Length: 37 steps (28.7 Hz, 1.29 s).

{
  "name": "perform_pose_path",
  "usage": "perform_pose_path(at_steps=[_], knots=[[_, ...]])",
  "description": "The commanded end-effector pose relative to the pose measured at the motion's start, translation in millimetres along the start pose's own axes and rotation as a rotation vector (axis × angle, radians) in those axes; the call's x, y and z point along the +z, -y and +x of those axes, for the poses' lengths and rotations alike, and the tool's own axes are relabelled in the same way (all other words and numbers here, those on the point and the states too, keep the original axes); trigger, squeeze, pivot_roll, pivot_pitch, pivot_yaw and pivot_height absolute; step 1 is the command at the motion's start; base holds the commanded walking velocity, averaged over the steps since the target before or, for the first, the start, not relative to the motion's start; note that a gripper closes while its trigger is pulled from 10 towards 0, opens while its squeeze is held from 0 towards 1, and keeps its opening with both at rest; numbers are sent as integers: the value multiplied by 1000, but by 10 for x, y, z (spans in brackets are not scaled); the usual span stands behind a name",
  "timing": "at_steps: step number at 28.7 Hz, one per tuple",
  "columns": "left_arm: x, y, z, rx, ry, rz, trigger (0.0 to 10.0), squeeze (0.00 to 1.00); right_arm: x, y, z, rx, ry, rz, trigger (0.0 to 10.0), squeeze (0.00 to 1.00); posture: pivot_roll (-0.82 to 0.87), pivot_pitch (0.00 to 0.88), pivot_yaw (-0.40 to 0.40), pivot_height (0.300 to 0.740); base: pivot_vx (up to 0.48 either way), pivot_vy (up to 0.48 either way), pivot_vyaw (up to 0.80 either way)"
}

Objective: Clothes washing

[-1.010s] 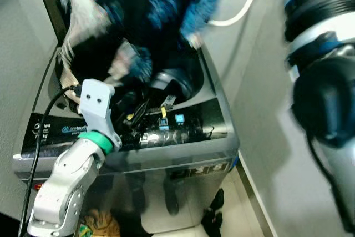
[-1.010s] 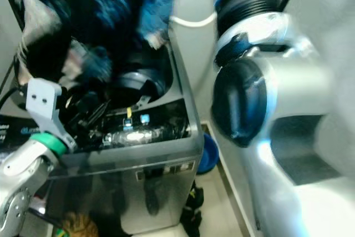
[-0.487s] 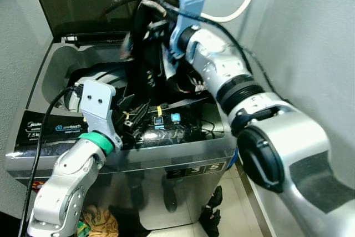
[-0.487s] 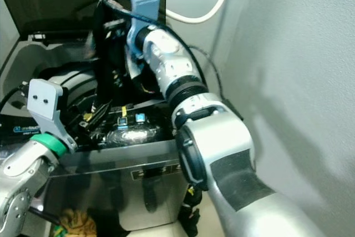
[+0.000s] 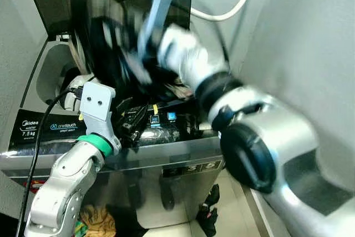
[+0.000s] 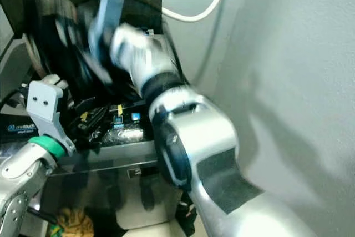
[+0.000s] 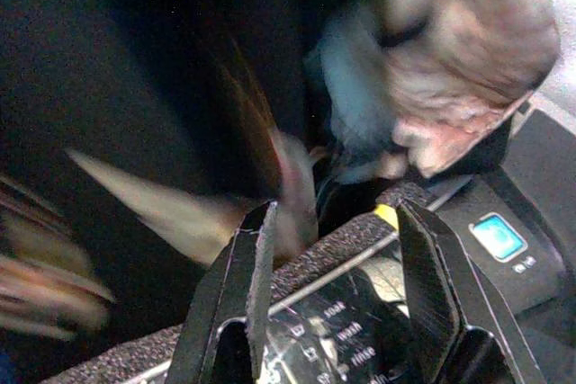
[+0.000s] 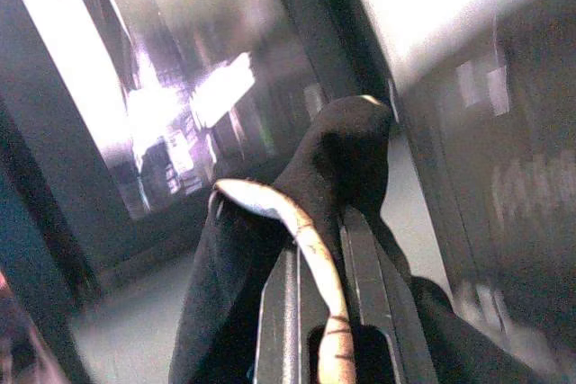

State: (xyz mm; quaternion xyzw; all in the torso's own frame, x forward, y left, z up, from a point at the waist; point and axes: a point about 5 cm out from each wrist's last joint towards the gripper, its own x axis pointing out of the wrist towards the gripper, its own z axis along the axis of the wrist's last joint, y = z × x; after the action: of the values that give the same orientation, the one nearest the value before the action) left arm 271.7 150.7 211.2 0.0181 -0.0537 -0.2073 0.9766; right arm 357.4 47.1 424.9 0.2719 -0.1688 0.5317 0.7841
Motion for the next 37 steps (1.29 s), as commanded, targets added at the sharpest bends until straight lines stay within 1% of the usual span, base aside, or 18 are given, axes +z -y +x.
perform_pose_path(at_steps=[1, 3, 4, 5, 6, 7, 8, 10, 14, 15, 19, 21, 22, 28, 33, 34, 35, 37], knots=[[-62, -15, -13, 9, -37, 4, 10000, 0, -89, 47, -24, -41, -3, 46, 10000, 0, 170, 58, 39, 740, 0, 0, 0], [-62, -2, -10, 0, -39, 3, 10000, 0, -404, 100, -94, -42, -227, -172, 10000, 0, 173, 52, 34, 740, 0, 0, 0], [-62, -2, -10, 0, -39, 3, 10000, 0, -404, 100, -94, -42, -227, -172, 10000, 0, 173, 52, 34, 740, 0, 0, 0], [-62, 3, -10, -3, -40, 2, 10000, 0, -531, 131, -141, -37, -309, -234, 10000, 0, 173, 52, 34, 740, 0, 0, 0], [-62, 3, -10, -3, -40, 2, 10000, 0, -531, 131, -141, -37, -309, -234, 10000, 0, 173, 52, 34, 740, 0, 0, 0], [-63, 4, -16, -5, -43, -8, 10000, 0, -683, 183, -218, -32, -409, -294, 10000, 0, 173, 52, 34, 740, 0, 0, 0], [-63, 4, -16, -5, -43, -8, 10000, 0, -683, 183, -218, -32, -409, -294, 10000, 0, 173, 52, 34, 740, 0, 0, 0], [-69, 10, -33, -11, -55, -35, 10000, 0, -995, 334, -459, -28, -635, -355, 10000, 0, 175, 45, 29, 740, 0, 0, 0], [-68, 14, -37, -14, -56, -36, 10000, 0, -1033, 350, -495, -24, -663, -333, 10000, 0, 175, 45, 29, 740, 0, 0, 0], [-69, 18, -39, -15, -57, -32, 10000, 0, -1032, 324, -490, 8, -668, -287, 10000, 1000, 172, 37, 29, 740, 0, 0, 0], [-70, 20, -37, -16, -58, -29, 10000, 0, -990, 268, -442, 50, -651, -257, 10000, 1000, 172, 37, 29, 740, 0, 0, 0], [-70, 21, -31, -18, -57, -26, 10000, 0, -903, 220, -364, 57, -596, -260, 10000, 1000, 173, 32, 33, 740, 0, 0, 0], [-68, 19, -26, -19, -57, -24, 10000, 0, -803, 198, -300, 44, -545, -294, 10000, 0, 173, 32, 33, 740, 0, 0, 0], [-67, 16, -18, -22, -56, -21, 10000, 0, -658, 226, -257, -20, -492, -354, 10000, 0, 172, 27, 40, 740, 0, 0, 0], [-66, 7, -12, -23, -58, -16, 10000, 0, -592, 323, -320, -71, -527, -373, 10000, 0, 172, 23, 44, 740, 0, 0, 0], [-63, -4, 1, -12, -59, -10, 10000, 0, -501, 409, -362, -144, -494, -376, 10000, 0, 174, 21, 39, 740, 0, 0, 0], [-63, -4, 1, -12, -59, -10, 10000, 0, -501, 409, -362, -144, -494, -376, 10000, 0, 174, 21, 39, 740, 0, 0, 0], [-31, -80, 58, 68, -40, 15, 10000, 0, -306, 638, -530, -302, -372, -338, 10000, 0, 178, 24, 22, 740, 0, 0, 0]])
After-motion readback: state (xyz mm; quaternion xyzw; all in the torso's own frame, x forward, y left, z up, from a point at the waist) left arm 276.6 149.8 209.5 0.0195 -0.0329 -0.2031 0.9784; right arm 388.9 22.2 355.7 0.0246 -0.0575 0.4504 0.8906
